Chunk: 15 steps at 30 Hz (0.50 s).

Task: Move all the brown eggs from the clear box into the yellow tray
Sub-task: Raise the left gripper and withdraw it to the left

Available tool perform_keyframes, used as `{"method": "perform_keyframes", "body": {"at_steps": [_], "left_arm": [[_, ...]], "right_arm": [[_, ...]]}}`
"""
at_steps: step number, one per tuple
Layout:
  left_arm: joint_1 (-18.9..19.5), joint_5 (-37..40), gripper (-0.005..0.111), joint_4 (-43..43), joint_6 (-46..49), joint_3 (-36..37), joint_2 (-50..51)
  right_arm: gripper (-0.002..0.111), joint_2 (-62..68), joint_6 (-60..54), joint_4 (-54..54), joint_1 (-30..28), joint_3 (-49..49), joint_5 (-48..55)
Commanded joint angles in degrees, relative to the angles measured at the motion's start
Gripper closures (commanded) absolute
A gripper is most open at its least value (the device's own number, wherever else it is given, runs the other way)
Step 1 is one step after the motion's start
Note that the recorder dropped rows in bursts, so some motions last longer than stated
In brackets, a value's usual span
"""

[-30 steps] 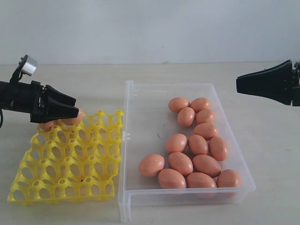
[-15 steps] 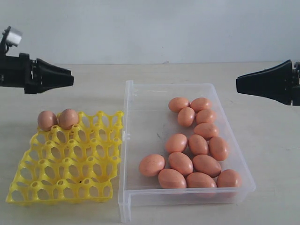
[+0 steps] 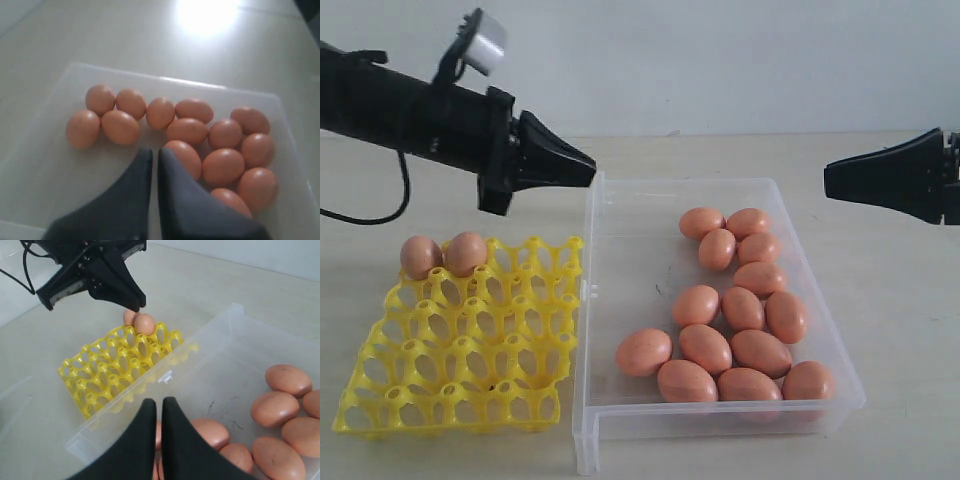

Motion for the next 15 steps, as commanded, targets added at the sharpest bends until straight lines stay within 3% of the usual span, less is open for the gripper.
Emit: {"method": "perform_keyframes", "body": {"at_steps": [1, 5, 8, 12, 15], "left_arm": [[-7.7, -9.9, 0.103, 4.5, -2.1, 0.2, -1.1], [-13.0, -14.8, 0.103, 7.7, -8.6, -1.7, -0.8], [-15.7, -16.1, 0.103, 17.1, -19.1, -4.0, -0.5], [-17.9, -15.9, 0.103, 28.8, -36.3, -6.9, 0.2], [-18.2, -15.1, 0.103, 32.0, -42.7, -7.8, -0.2]], "right_arm": [[0.109, -0.4, 0.1, 0.3, -0.2, 0.2, -0.3], [0.109, -0.4, 0.1, 0.3, -0.2, 0.2, -0.3], [0.109, -0.4, 0.3, 0.3, -0.2, 0.2, 0.0], [0.109, -0.4, 0.8, 0.3, -0.2, 0.2, 0.1], [0.109, -0.4, 1.6, 0.3, -0.2, 0.2, 0.1]]}}
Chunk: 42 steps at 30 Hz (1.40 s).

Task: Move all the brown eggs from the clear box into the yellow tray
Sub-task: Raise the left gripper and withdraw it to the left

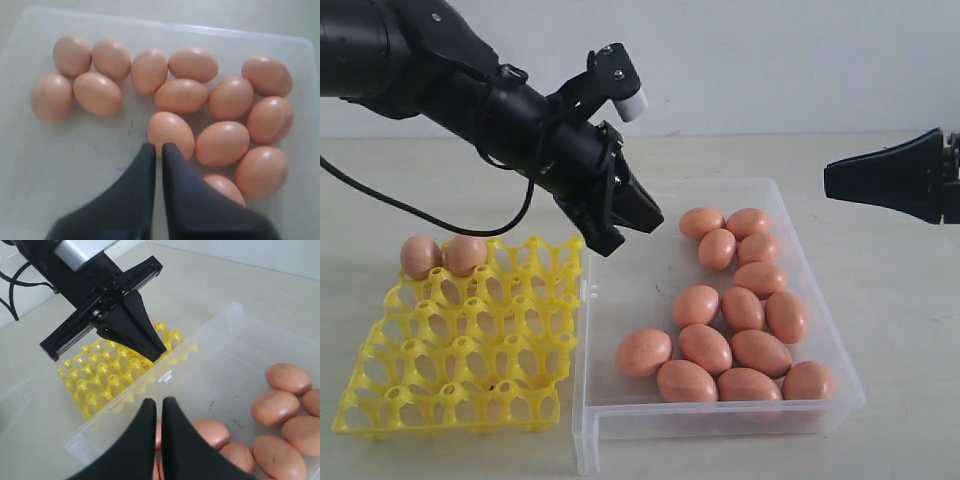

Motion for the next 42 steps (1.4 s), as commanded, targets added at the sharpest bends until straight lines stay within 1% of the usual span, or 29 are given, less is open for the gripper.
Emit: {"method": "perform_keyframes", "body": {"at_steps": [1, 4, 6, 8, 10, 12, 14, 17, 19, 22, 25, 28, 33, 35, 36, 38, 39, 42], "left_arm": [[-0.7, 0.9, 0.103, 5.7, -10.8, -1.6, -0.3], [0.5, 0.9, 0.103, 9.0, -13.6, -1.6, -2.3], [2.0, 0.8, 0.103, 10.3, -18.0, -1.6, -3.9], [3.7, 0.2, 0.103, 10.4, -20.0, -0.9, -5.8], [5.5, -1.9, 0.103, 10.2, -21.3, 0.9, -7.9], [7.6, -5.3, 0.103, 8.8, -21.2, 4.4, -10.8], [9.4, -11.1, 0.103, 5.6, -21.2, 8.9, -13.9], [11.4, -21.2, 0.103, 0.9, -21.2, 17.0, -19.5], [11.5, -28.6, 0.103, -2.5, -20.3, 22.6, -23.0], [11.2, -33.4, 0.103, -6.5, -17.4, 29.0, -27.3], [11.2, -33.6, 0.103, -7.2, -15.4, 32.7, -30.9], [11.2, -33.5, 0.103, -7.2, -15.0, 35.5, -34.5], [11.2, -36.2, 0.103, -7.2, -14.3, 38.5, -39.0], [11.2, -36.4, 0.103, -7.2, -14.3, 38.7, -39.9], [11.2, -36.4, 0.103, -7.2, -14.3, 38.7, -40.4], [11.2, -36.2, 0.103, -7.2, -14.4, 38.7, -40.8], [11.2, -36.0, 0.103, -7.2, -14.4, 38.7, -40.9], [11.2, -36.1, 0.103, -7.2, -14.4, 38.7, -41.0]], "right_arm": [[0.109, -0.4, 1.5, 0.3, -0.1, 0.2, 0.1], [0.109, -0.4, 2.2, 4.8, 2.6, 0.2, 1.4], [0.109, -0.4, 2.4, 6.6, 7.0, -0.7, 5.1], [0.109, -0.4, 5.8, 4.7, 12.6, -2.3, 11.7], [0.109, -0.4, 11.5, 0.3, 18.0, -4.7, 20.9], [0.109, -0.4, 16.7, 0.3, 22.7, -6.4, 28.8], [0.109, -0.4, 19.2, 0.3, 25.0, -7.7, 31.9], [0.109, -0.1, 23.5, 0.3, 25.7, -10.0, 31.5], [0.109, 0.9, 25.7, 0.3, 25.7, -11.3, 31.5], [0.109, 3.2, 23.9, 0.3, 25.7, -11.8, 33.6], [0.109, 5.3, 16.1, 0.3, 25.7, -11.8, 43.0], [0.109, 7.1, 16.9, 0.3, 25.7, -11.8, 51.6], [0.109, 11.9, 17.0, 0.3, 25.7, -11.8, 55.5], [0.109, 13.4, 14.3, 0.3, 25.7, -11.8, 58.8], [0.109, 14.2, 12.1, 0.3, 25.7, -11.8, 63.1], [0.109, 14.3, 11.2, 0.3, 25.7, -11.8, 71.0], [0.109, 14.3, 8.9, 0.3, 25.7, -11.8, 77.3], [0.109, 13.1, -0.9, 1.9, 25.7, -11.8, 90.6]]}}
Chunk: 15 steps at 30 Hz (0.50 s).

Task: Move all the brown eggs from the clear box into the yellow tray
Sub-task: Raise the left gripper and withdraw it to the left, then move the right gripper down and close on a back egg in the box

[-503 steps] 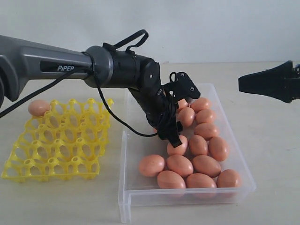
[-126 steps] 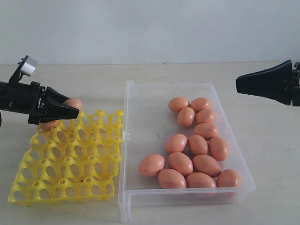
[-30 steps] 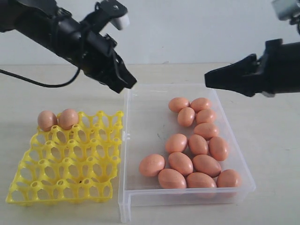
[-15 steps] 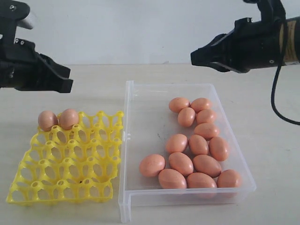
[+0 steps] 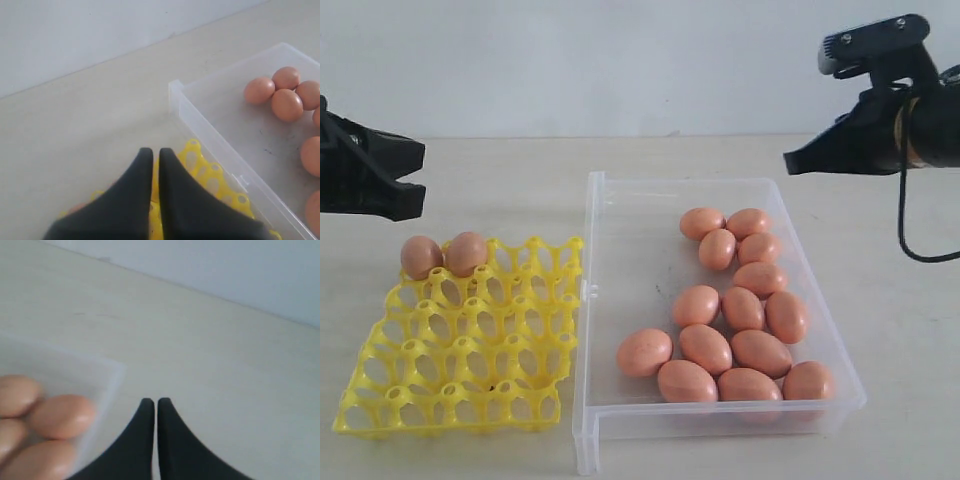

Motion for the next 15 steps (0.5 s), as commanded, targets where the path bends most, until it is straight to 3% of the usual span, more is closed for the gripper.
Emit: {"method": "perform_keyframes", "body": {"at_steps": [1, 4, 9, 15], "left_arm": [[-0.1, -0.9, 0.103, -0.6, 0.3, 0.3, -0.5], [-0.1, -2.2, 0.103, -0.6, 0.4, 0.3, -0.5], [-0.1, -2.8, 0.103, -0.6, 0.4, 0.3, -0.5], [-0.1, -2.0, 0.103, -0.6, 0.4, 0.3, -0.5]], "right_arm": [[0.109, -1.7, -14.7, 4.9, 0.0, -0.3, 19.9], [0.109, -2.2, -36.5, 20.7, 0.0, -0.4, 25.4], [0.109, -2.2, -77.2, 63.8, 0.0, -4.3, 32.0], [0.109, -2.1, -100.6, 105.4, 0.0, -14.0, 37.7]]}}
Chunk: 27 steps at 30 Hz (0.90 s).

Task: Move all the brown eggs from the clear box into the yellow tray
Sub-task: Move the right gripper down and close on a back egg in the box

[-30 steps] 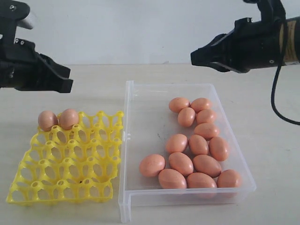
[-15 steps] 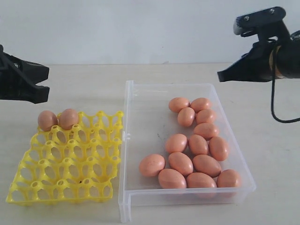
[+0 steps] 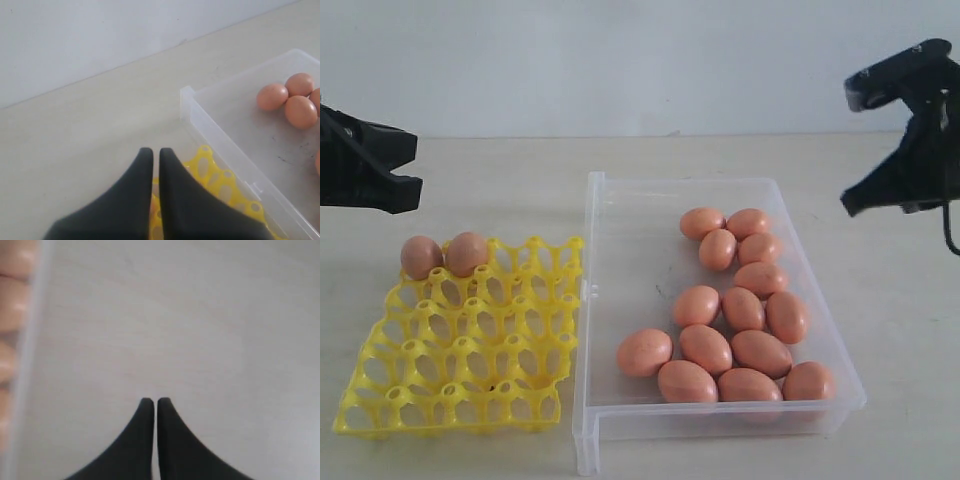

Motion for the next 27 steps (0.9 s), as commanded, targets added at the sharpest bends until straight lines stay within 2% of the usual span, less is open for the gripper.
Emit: {"method": "perform_keyframes", "body": {"at_steps": [1, 3, 4, 9, 12, 15, 21, 27], "left_arm": [[-0.1, 0.3, 0.103, -0.6, 0.1, 0.3, -0.4], [-0.1, 0.3, 0.103, -0.6, 0.0, 0.3, -0.4], [-0.1, 0.3, 0.103, -0.6, 0.0, 0.3, -0.4], [-0.1, 0.6, 0.103, -0.6, 0.0, 0.3, -0.4], [-0.1, 0.6, 0.103, -0.6, -0.1, 0.3, -0.4], [-0.1, 0.6, 0.103, -0.6, -0.1, 0.3, -0.4], [-0.1, 0.6, 0.103, -0.6, -0.1, 0.3, -0.4], [-0.1, 0.6, 0.103, -0.6, 0.0, 0.3, -0.4]], "right_arm": [[0.109, 0.1, -19.5, 32.5, 0.0, -6.8, 3.5], [0.109, 1.4, -25.8, 43.7, 0.3, -8.9, 5.3], [0.109, 2.4, -26.8, 45.7, 0.8, -9.9, 5.9], [0.109, 9.2, -21.1, 39.9, 5.3, -12.6, 2.5], [0.107, 13.8, -20.5, 40.1, 6.5, -14.5, 0.3], [0.099, 18.3, -19.6, 40.1, 6.7, -17.0, 0.5], [0.063, 23.6, -13.4, 40.0, 6.7, -20.4, 3.1], [0.063, 25.6, -8.5, 36.2, 6.7, -20.5, 1.0]]}}
